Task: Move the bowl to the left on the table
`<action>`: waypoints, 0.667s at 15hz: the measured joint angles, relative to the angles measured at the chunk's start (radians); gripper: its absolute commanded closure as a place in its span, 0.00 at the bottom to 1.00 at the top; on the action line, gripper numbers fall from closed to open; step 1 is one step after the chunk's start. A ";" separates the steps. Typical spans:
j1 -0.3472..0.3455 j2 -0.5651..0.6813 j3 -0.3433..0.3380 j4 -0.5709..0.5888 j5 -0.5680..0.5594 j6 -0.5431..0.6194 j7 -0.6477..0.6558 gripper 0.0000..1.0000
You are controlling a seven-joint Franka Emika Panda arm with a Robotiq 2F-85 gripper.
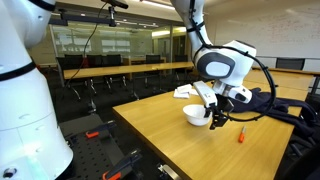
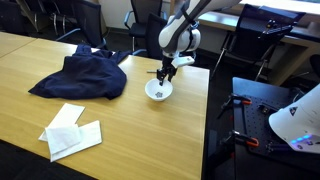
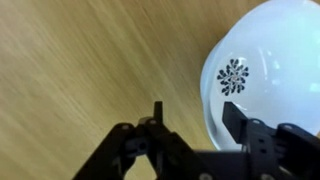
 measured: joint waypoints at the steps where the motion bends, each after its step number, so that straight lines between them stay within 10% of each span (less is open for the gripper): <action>1: -0.007 0.020 0.001 0.019 -0.001 -0.009 0.000 0.71; 5: -0.033 0.051 0.033 0.069 -0.002 -0.058 -0.028 0.99; 10: -0.024 0.050 0.046 0.090 -0.051 -0.086 -0.042 0.98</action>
